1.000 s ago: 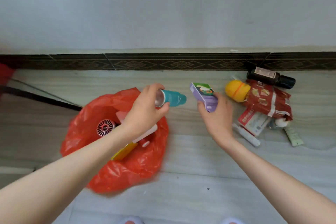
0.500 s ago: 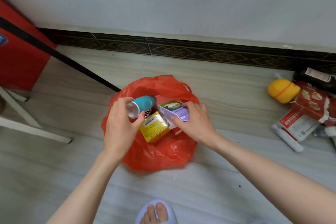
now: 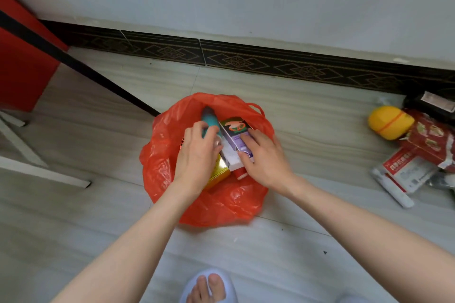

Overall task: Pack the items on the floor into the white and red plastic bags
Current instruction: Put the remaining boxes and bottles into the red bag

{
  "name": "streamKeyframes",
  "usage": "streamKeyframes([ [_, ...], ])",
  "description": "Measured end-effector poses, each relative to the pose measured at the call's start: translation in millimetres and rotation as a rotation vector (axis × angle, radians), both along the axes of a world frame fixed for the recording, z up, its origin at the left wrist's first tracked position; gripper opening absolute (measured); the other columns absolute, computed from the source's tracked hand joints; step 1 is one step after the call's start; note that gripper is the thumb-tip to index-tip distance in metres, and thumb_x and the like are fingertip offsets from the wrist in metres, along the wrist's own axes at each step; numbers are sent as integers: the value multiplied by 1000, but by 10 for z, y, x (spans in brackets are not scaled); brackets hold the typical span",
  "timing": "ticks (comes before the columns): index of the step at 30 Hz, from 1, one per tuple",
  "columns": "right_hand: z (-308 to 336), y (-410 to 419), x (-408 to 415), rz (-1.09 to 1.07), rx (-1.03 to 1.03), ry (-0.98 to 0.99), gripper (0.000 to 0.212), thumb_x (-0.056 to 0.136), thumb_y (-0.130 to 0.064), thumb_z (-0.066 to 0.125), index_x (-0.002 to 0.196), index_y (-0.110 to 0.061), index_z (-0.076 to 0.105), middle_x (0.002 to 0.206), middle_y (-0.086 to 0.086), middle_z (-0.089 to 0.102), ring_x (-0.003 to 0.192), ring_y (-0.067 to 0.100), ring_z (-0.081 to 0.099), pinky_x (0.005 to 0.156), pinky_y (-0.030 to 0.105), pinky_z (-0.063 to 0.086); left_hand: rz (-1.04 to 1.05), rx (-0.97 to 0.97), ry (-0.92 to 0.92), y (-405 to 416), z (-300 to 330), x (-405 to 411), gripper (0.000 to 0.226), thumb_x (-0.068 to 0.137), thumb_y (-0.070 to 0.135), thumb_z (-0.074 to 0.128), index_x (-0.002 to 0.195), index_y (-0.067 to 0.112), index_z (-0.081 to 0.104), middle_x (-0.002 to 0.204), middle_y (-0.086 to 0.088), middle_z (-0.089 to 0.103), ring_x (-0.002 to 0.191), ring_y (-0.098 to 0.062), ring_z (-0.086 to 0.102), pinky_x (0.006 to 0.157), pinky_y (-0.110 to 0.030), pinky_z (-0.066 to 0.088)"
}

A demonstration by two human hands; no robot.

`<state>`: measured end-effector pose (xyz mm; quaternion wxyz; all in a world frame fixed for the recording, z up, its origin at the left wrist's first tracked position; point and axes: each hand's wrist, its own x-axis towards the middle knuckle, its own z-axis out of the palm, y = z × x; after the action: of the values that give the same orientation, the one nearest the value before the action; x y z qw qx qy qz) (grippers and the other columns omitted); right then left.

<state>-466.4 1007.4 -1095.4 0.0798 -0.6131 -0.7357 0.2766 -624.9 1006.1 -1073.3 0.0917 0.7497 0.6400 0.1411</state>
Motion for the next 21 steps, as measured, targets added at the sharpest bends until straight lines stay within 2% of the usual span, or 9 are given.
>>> streamKeyframes([
  [3,77,-10,47,-54,13,60,42,88,-24,47,126,-5,51,137,16,44,126,33,41,106,36,31,-39,-35,51,2,-34,45,26,82,5,63,107,3,59,111,-21,56,91,-39,54,66,-38,48],
  [5,80,-33,59,-51,46,75,38,87,-16,54,122,-1,53,134,17,46,124,34,43,105,35,32,-50,-35,53,33,-46,41,29,83,4,60,112,2,58,112,-21,56,92,-40,55,73,-41,49],
  [7,80,-40,74,-22,62,87,39,87,-17,55,123,0,53,136,19,45,127,34,41,107,36,30,-59,-89,48,55,-61,49,39,86,8,56,125,2,51,125,-23,51,106,-41,51,87,-43,45],
  [9,84,-37,102,22,50,78,46,90,-22,52,132,-4,46,146,18,35,136,31,31,112,36,22,-73,-214,-13,53,-87,82,54,91,14,50,141,5,30,146,-22,29,132,-37,31,108,-39,28],
  [10,76,-34,128,29,33,68,49,92,-25,50,136,-6,42,150,16,29,139,29,26,114,35,18,-79,-268,-71,50,-91,106,59,93,16,47,144,7,20,151,-19,17,140,-32,17,113,-37,18],
  [12,78,-34,200,9,17,68,51,93,-31,45,139,-9,38,152,14,24,141,27,22,116,33,16,-82,-307,-120,52,-75,145,61,94,18,44,146,7,13,154,-14,6,143,-28,6,114,-34,11],
  [15,121,-60,375,-49,33,101,58,88,-41,37,137,-10,40,149,16,30,139,29,27,115,35,20,-102,-293,-41,31,-29,192,58,94,24,43,144,6,18,154,-16,10,142,-32,9,114,-37,13],
  [18,170,-163,683,-114,31,63,53,91,-33,46,139,-11,37,149,17,30,139,29,26,114,34,19,-268,-203,138,17,36,299,58,90,37,33,138,5,35,149,-21,25,138,-38,22,110,-47,25],
  [21,179,-325,1068,-216,101,23,54,89,-33,48,137,-9,40,147,17,33,137,31,30,113,36,22,-475,-123,226,83,107,531,60,83,40,31,130,6,47,140,-22,41,129,-40,38,101,-53,38],
])
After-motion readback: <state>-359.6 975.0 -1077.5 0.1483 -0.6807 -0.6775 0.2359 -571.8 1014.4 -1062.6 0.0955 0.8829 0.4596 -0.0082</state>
